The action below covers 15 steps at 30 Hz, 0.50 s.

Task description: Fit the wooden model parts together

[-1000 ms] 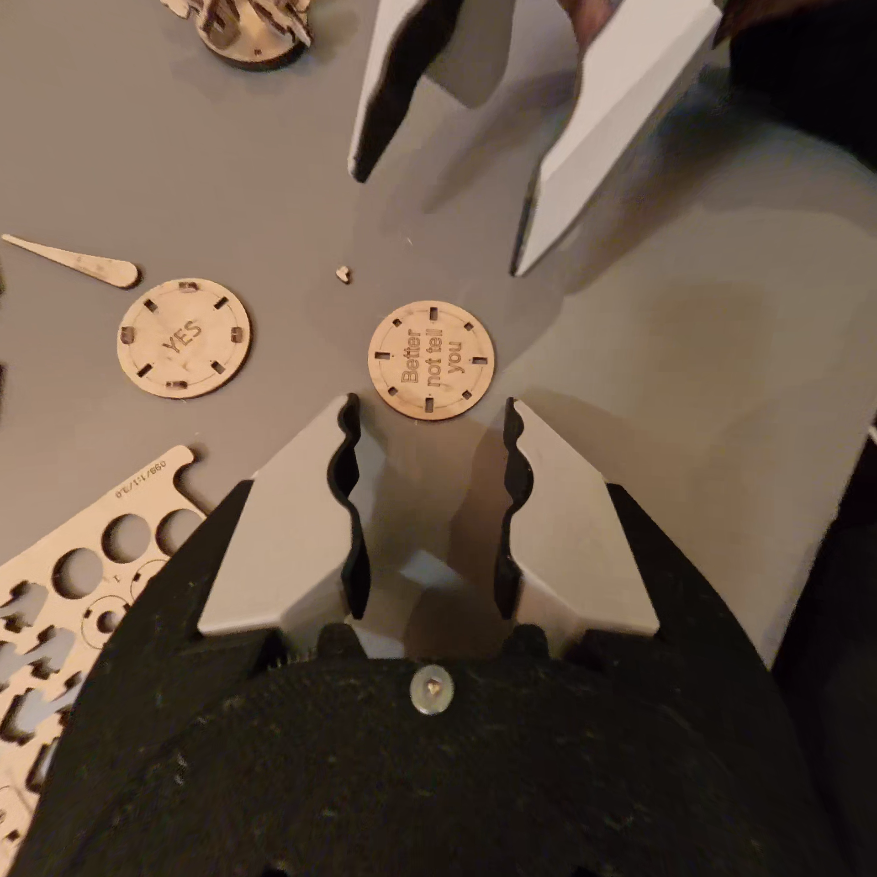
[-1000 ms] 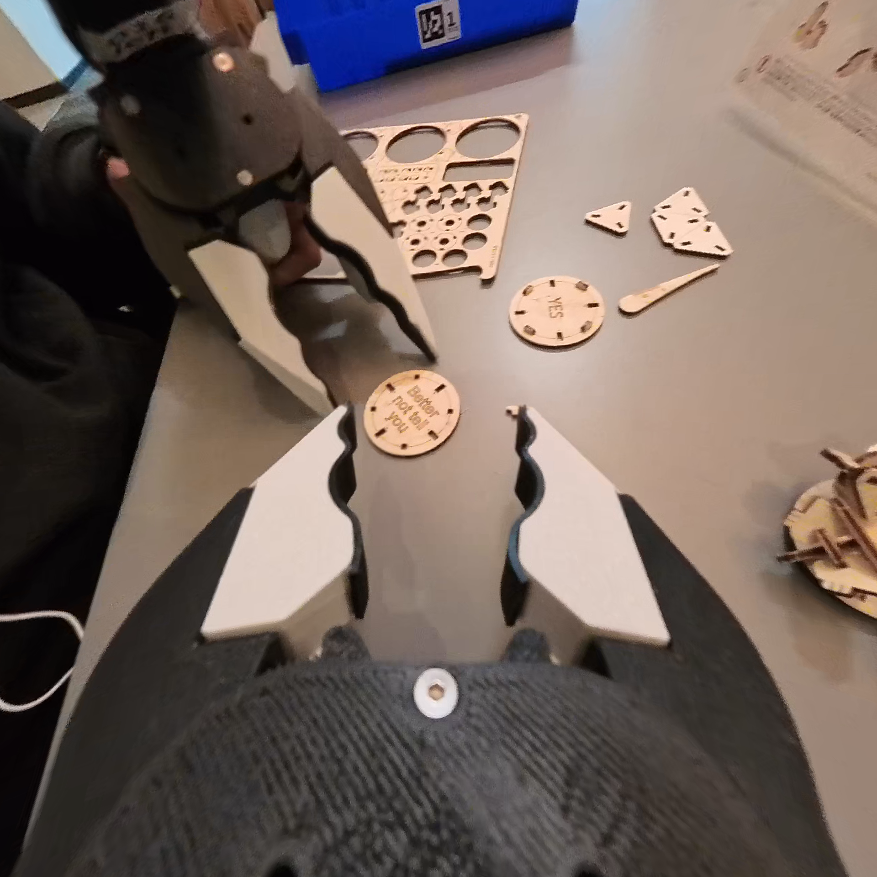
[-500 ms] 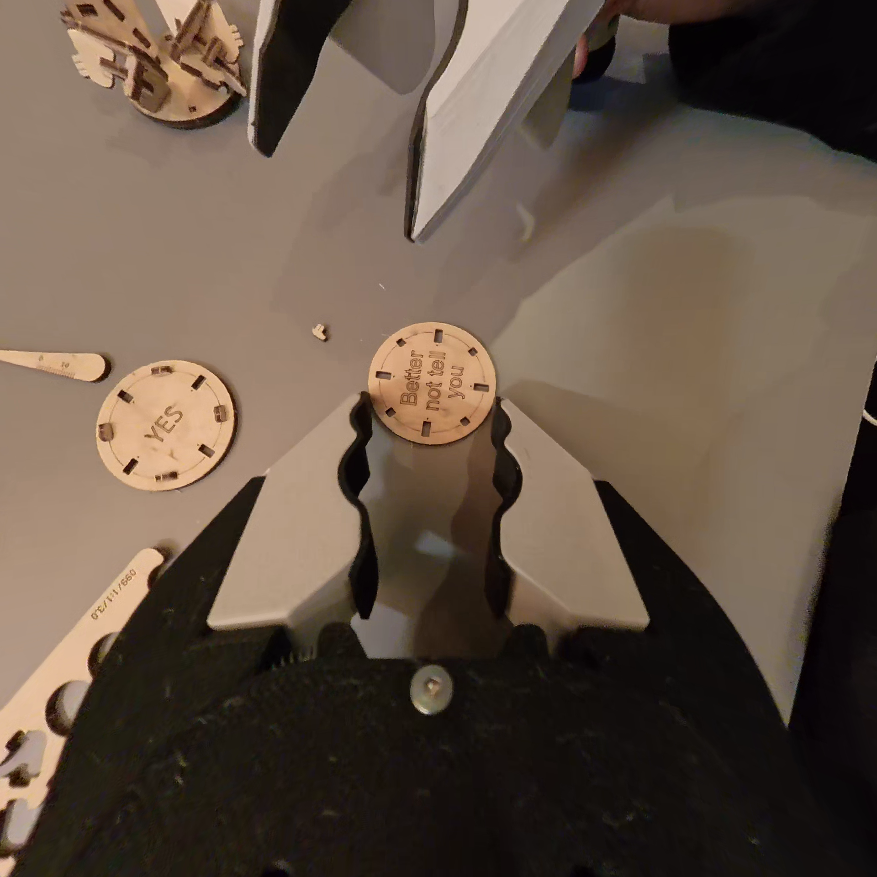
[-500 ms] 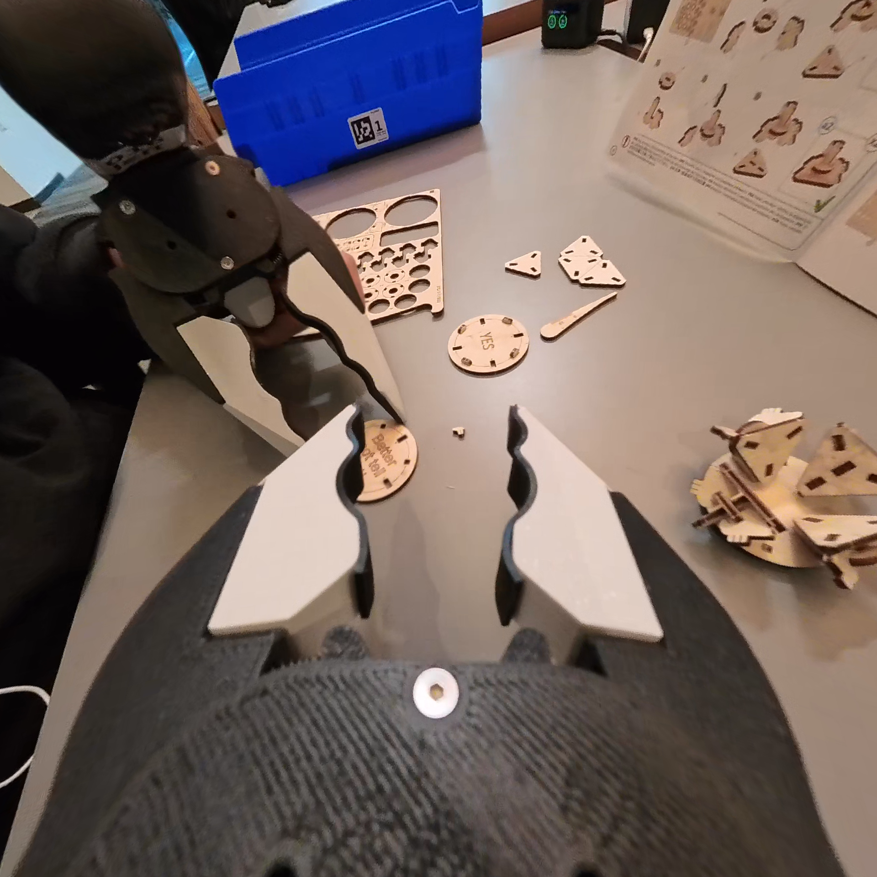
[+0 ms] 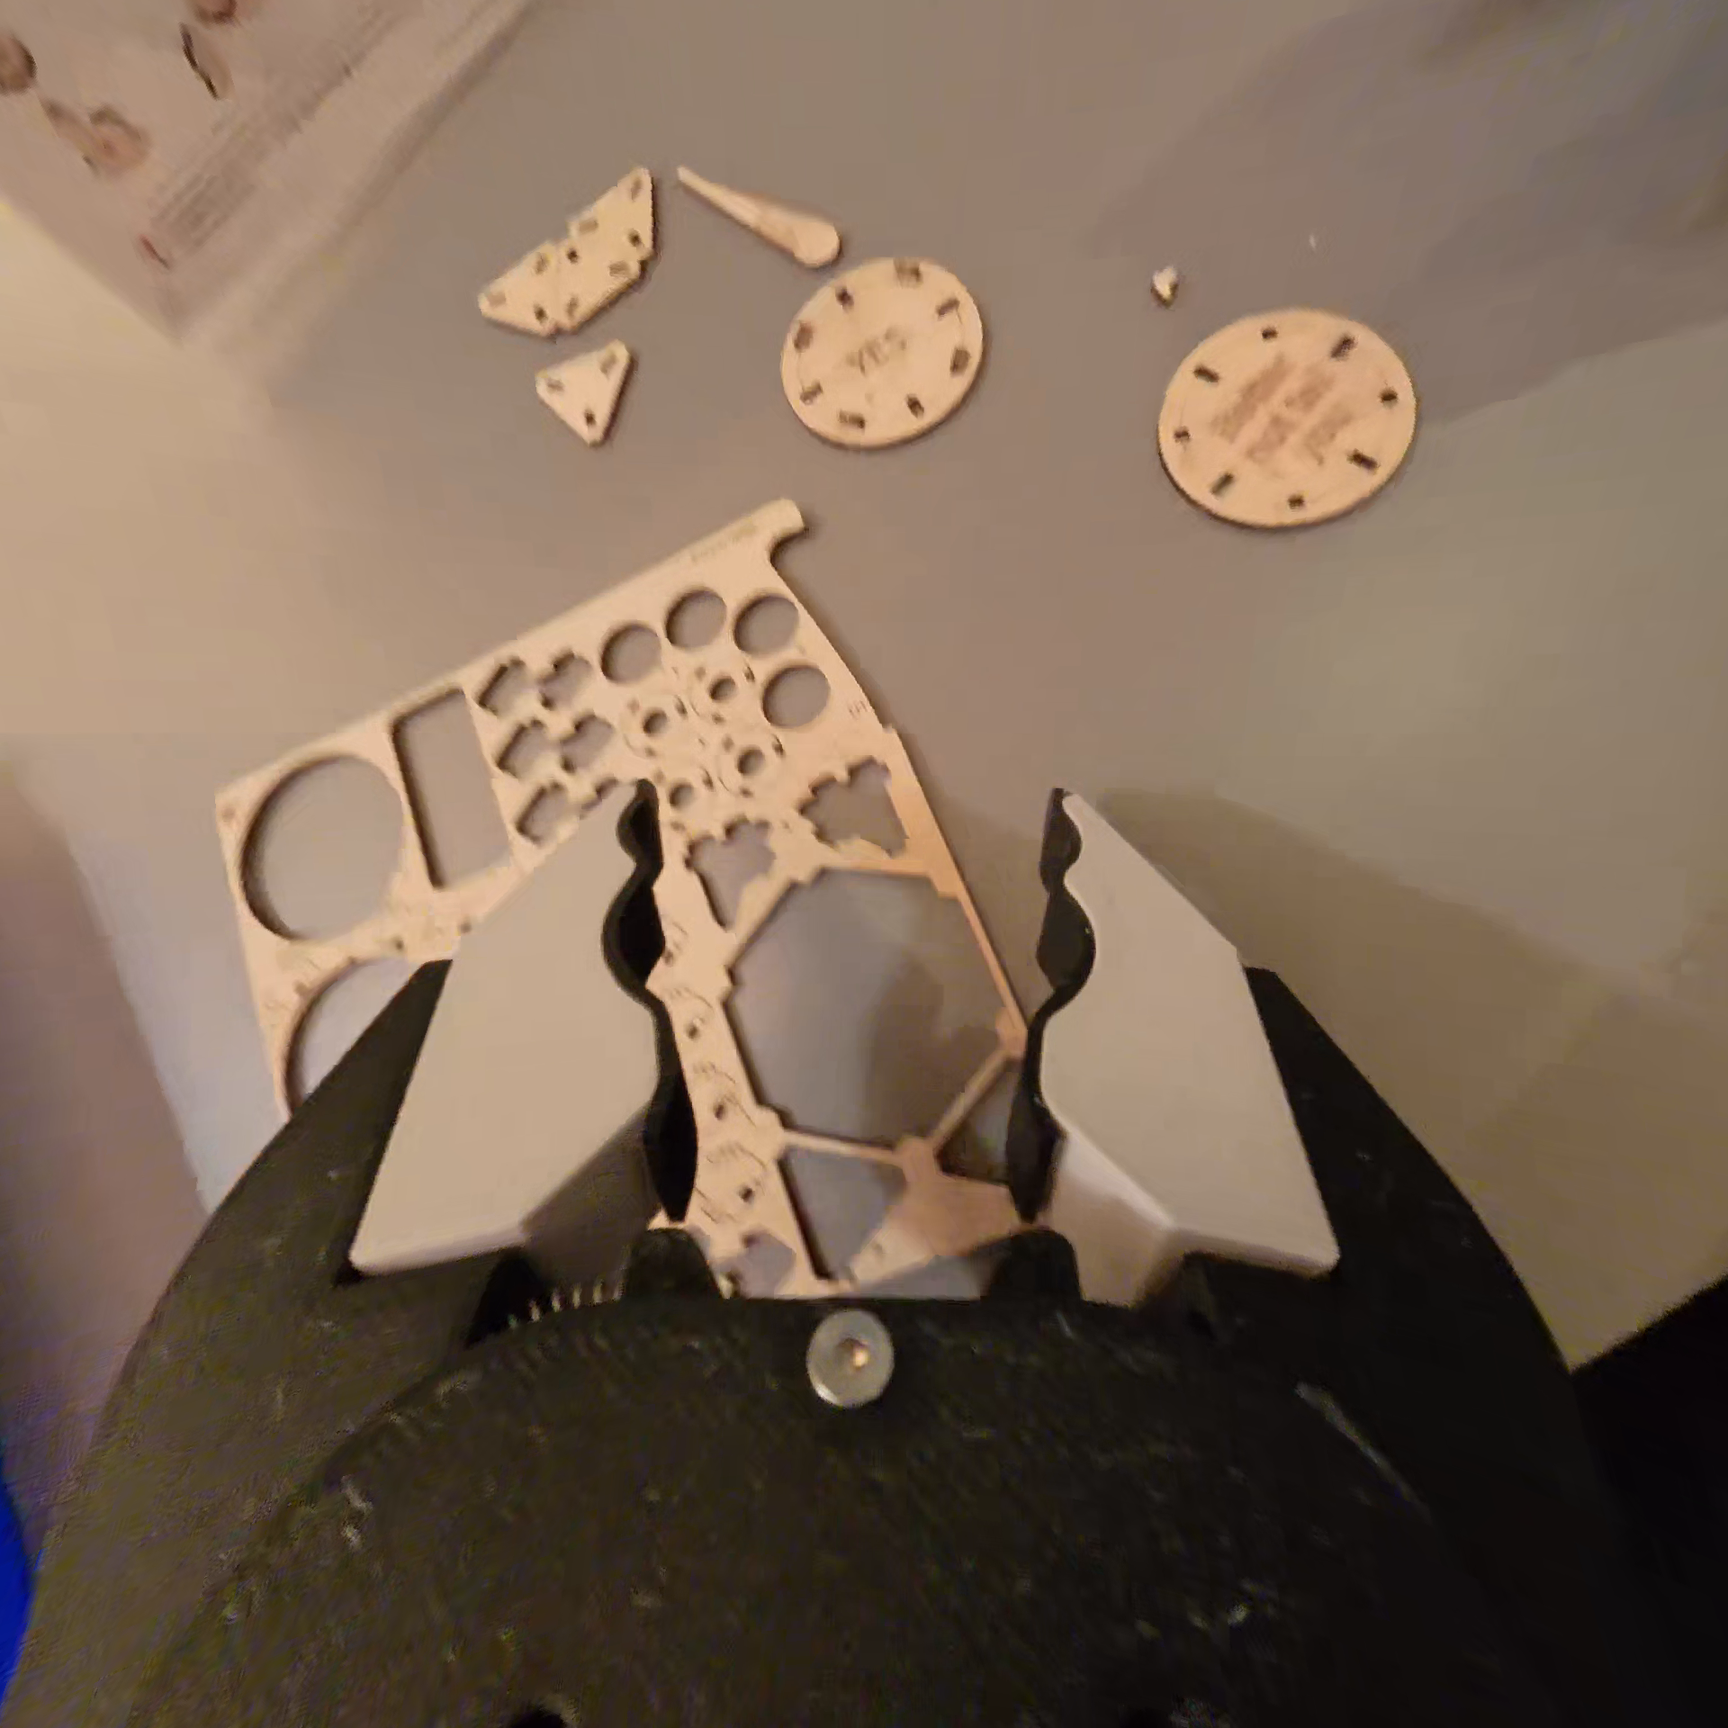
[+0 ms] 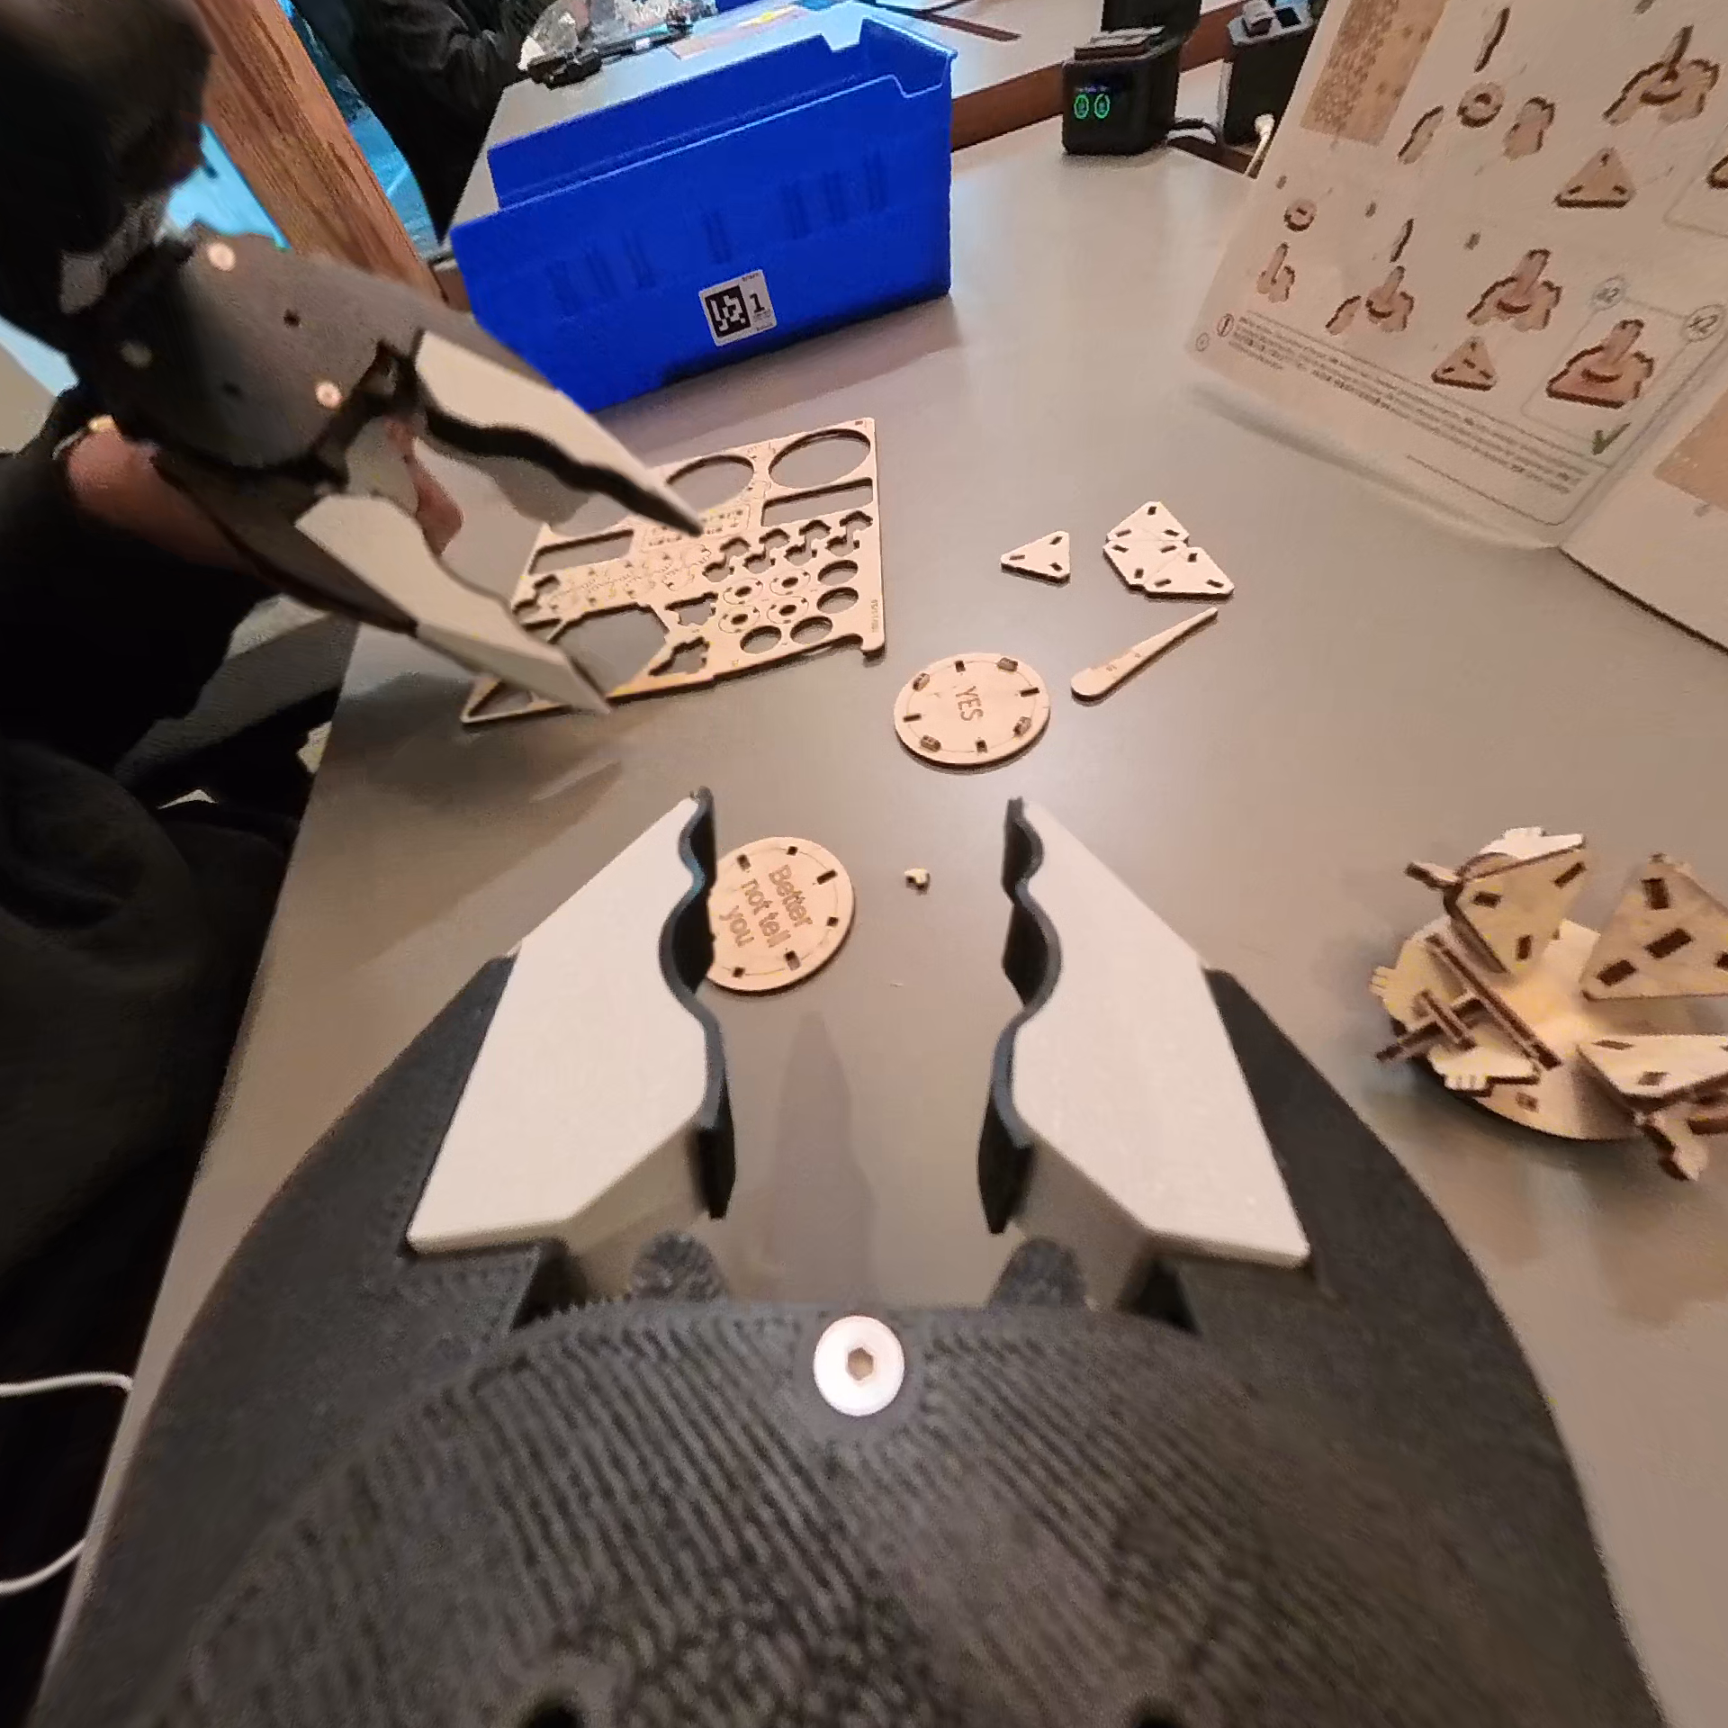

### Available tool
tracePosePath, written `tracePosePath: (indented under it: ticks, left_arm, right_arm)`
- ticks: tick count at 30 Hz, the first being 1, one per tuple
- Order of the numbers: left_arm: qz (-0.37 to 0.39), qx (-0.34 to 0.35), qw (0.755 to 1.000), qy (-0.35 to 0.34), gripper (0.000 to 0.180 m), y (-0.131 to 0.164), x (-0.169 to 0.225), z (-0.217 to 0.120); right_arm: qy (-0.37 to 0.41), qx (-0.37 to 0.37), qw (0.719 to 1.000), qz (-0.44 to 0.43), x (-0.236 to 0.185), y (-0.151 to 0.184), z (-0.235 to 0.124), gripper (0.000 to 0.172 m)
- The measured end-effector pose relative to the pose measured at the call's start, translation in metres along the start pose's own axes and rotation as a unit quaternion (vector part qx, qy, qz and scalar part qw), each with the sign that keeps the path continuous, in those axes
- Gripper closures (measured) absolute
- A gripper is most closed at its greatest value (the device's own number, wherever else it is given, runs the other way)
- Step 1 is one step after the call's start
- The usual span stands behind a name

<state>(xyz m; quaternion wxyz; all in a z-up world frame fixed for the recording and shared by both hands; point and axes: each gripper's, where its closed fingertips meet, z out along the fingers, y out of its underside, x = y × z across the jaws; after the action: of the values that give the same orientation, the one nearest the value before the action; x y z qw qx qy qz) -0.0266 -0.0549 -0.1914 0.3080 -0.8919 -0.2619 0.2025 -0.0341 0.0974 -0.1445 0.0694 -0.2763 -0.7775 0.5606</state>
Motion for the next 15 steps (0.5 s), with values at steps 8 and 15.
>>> tracePosePath:
  ticks: [8, 15]
  left_arm:
    - [-0.035, -0.034, 0.997, -0.064, 0.088, 0.039, -0.020, -0.013]
    - [-0.040, -0.080, 0.985, -0.149, 0.101, 0.076, -0.085, -0.035]
  right_arm:
    - [-0.007, 0.005, 1.000, 0.002, -0.005, -0.002, 0.003, 0.111]
    - [0.000, 0.019, 1.000, 0.014, 0.000, -0.005, -0.002, 0.113]
